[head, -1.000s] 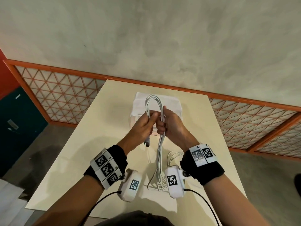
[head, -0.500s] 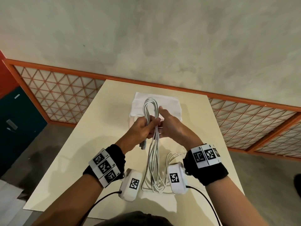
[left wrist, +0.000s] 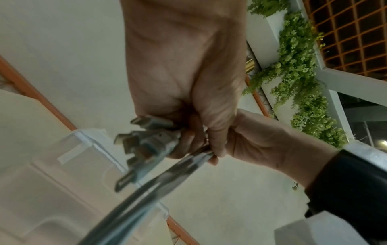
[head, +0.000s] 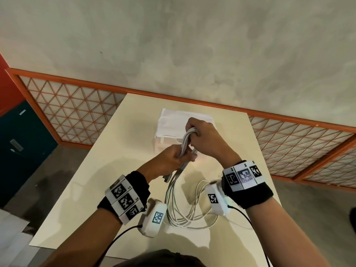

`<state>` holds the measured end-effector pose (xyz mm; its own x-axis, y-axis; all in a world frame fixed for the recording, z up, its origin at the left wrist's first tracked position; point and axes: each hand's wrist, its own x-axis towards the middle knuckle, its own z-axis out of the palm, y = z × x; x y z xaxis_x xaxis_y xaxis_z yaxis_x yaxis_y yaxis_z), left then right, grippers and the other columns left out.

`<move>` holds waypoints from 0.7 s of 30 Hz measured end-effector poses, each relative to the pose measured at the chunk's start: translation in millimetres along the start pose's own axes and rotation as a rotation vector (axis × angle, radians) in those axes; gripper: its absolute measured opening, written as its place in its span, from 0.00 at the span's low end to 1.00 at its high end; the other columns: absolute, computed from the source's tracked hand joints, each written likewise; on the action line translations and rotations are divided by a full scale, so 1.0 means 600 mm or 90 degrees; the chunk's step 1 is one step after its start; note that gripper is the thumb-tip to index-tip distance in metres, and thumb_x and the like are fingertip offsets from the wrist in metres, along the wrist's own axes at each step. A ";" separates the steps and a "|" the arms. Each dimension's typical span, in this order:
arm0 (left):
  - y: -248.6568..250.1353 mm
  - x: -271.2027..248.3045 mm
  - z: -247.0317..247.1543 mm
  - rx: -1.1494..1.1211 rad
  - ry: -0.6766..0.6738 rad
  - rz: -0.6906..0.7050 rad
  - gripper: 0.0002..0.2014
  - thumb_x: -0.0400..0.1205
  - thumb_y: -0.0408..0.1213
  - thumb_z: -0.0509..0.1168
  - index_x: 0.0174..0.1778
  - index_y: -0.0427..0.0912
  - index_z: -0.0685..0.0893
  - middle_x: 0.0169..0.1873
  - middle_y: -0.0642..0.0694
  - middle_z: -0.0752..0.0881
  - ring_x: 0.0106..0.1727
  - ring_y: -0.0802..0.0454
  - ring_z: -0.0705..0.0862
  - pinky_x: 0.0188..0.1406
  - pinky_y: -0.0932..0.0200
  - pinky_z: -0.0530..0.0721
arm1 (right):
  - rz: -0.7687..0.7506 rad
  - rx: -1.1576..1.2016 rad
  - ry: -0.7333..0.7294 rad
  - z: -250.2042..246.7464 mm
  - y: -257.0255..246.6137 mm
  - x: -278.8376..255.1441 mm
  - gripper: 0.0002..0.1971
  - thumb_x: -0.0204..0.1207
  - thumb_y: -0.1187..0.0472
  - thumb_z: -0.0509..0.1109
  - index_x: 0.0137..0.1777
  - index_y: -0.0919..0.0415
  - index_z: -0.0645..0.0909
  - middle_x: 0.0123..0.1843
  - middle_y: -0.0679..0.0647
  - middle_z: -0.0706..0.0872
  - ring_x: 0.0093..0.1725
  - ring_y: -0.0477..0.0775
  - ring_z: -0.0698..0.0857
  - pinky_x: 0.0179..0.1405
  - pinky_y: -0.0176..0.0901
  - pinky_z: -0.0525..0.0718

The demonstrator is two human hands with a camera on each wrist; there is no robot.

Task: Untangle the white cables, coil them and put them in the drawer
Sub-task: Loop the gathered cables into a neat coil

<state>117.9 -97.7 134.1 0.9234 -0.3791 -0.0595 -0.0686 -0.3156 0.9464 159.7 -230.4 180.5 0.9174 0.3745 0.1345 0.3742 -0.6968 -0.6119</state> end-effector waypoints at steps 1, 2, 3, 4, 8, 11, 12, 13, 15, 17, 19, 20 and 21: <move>0.002 -0.001 -0.003 0.009 -0.015 0.000 0.09 0.84 0.40 0.64 0.44 0.38 0.82 0.26 0.56 0.79 0.21 0.69 0.75 0.27 0.76 0.70 | 0.021 0.016 -0.029 -0.006 -0.003 -0.001 0.13 0.67 0.78 0.56 0.40 0.60 0.75 0.38 0.57 0.84 0.40 0.60 0.83 0.35 0.44 0.79; 0.005 -0.003 -0.008 0.020 -0.034 -0.003 0.09 0.84 0.40 0.64 0.44 0.38 0.81 0.26 0.55 0.78 0.20 0.68 0.74 0.25 0.77 0.69 | 0.038 0.045 -0.050 -0.010 -0.005 0.000 0.14 0.66 0.78 0.55 0.40 0.60 0.76 0.39 0.58 0.86 0.40 0.61 0.85 0.37 0.45 0.82; 0.008 -0.004 -0.012 0.029 -0.058 -0.006 0.09 0.84 0.41 0.64 0.45 0.38 0.81 0.24 0.58 0.78 0.20 0.67 0.74 0.24 0.77 0.69 | 0.052 0.092 -0.065 -0.013 -0.007 -0.001 0.15 0.66 0.79 0.55 0.40 0.60 0.76 0.40 0.60 0.88 0.41 0.61 0.88 0.41 0.47 0.85; 0.010 -0.006 -0.016 0.030 -0.081 -0.009 0.10 0.85 0.41 0.63 0.45 0.37 0.81 0.22 0.60 0.77 0.19 0.66 0.73 0.24 0.76 0.68 | 0.069 0.152 -0.079 -0.015 -0.010 -0.002 0.16 0.66 0.79 0.54 0.42 0.60 0.76 0.42 0.61 0.91 0.43 0.59 0.90 0.46 0.48 0.88; 0.005 -0.012 -0.022 -0.002 -0.165 -0.004 0.13 0.85 0.45 0.62 0.38 0.42 0.81 0.32 0.52 0.87 0.25 0.58 0.71 0.26 0.66 0.69 | 0.102 0.320 -0.145 -0.017 -0.016 -0.007 0.15 0.67 0.80 0.58 0.44 0.62 0.77 0.44 0.63 0.92 0.46 0.53 0.92 0.53 0.43 0.87; -0.006 -0.014 -0.022 0.015 -0.201 -0.015 0.13 0.85 0.46 0.62 0.36 0.46 0.82 0.30 0.51 0.85 0.29 0.53 0.74 0.29 0.62 0.70 | 0.083 0.330 -0.225 -0.021 -0.008 -0.013 0.15 0.67 0.80 0.60 0.47 0.63 0.79 0.48 0.63 0.92 0.49 0.51 0.90 0.52 0.43 0.85; -0.009 -0.015 -0.021 0.006 -0.193 -0.012 0.14 0.85 0.46 0.62 0.36 0.46 0.82 0.29 0.51 0.84 0.28 0.55 0.75 0.28 0.63 0.70 | 0.075 0.359 -0.243 -0.021 -0.001 -0.015 0.16 0.68 0.80 0.60 0.51 0.64 0.78 0.52 0.62 0.91 0.52 0.51 0.90 0.55 0.43 0.85; -0.010 -0.015 -0.019 -0.016 -0.166 -0.004 0.14 0.85 0.45 0.61 0.35 0.45 0.81 0.28 0.52 0.83 0.26 0.58 0.75 0.27 0.65 0.70 | 0.067 0.399 -0.238 -0.020 0.007 -0.016 0.16 0.71 0.79 0.62 0.56 0.64 0.76 0.57 0.61 0.90 0.57 0.54 0.88 0.59 0.45 0.84; -0.013 -0.015 -0.016 -0.089 -0.069 0.017 0.15 0.85 0.46 0.59 0.35 0.44 0.79 0.26 0.54 0.80 0.24 0.60 0.73 0.26 0.67 0.70 | 0.076 0.453 -0.181 -0.013 0.021 -0.024 0.23 0.76 0.67 0.69 0.70 0.60 0.69 0.65 0.59 0.85 0.63 0.56 0.85 0.65 0.49 0.81; -0.010 -0.012 -0.017 -0.178 0.035 0.047 0.16 0.85 0.47 0.58 0.37 0.40 0.77 0.23 0.56 0.77 0.21 0.61 0.72 0.23 0.68 0.69 | 0.126 0.428 -0.185 0.004 0.029 -0.040 0.39 0.73 0.51 0.73 0.79 0.53 0.54 0.72 0.59 0.78 0.65 0.54 0.82 0.71 0.52 0.75; -0.003 -0.006 -0.022 -0.252 0.099 0.090 0.15 0.87 0.42 0.56 0.41 0.35 0.76 0.25 0.51 0.77 0.19 0.63 0.71 0.19 0.71 0.69 | 0.149 0.397 -0.274 0.035 0.027 -0.058 0.47 0.71 0.47 0.73 0.81 0.53 0.45 0.74 0.62 0.77 0.67 0.54 0.81 0.74 0.52 0.72; -0.001 -0.001 -0.025 -0.263 0.119 0.107 0.14 0.88 0.40 0.55 0.42 0.34 0.76 0.27 0.48 0.77 0.19 0.64 0.71 0.19 0.73 0.69 | 0.145 0.386 -0.319 0.051 0.024 -0.068 0.44 0.74 0.50 0.72 0.81 0.56 0.46 0.71 0.62 0.80 0.66 0.55 0.82 0.73 0.49 0.73; -0.002 0.004 -0.028 -0.257 0.137 0.116 0.13 0.88 0.39 0.54 0.43 0.35 0.76 0.29 0.45 0.78 0.19 0.64 0.71 0.19 0.73 0.68 | 0.132 0.368 -0.351 0.064 0.021 -0.075 0.37 0.78 0.53 0.69 0.79 0.60 0.51 0.65 0.61 0.85 0.63 0.57 0.85 0.69 0.45 0.77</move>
<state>126.4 -83.5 138.5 0.9701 -0.1944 0.1451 -0.1239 0.1176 0.9853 118.0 -232.4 136.7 0.7059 0.6241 -0.3348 -0.0621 -0.4164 -0.9071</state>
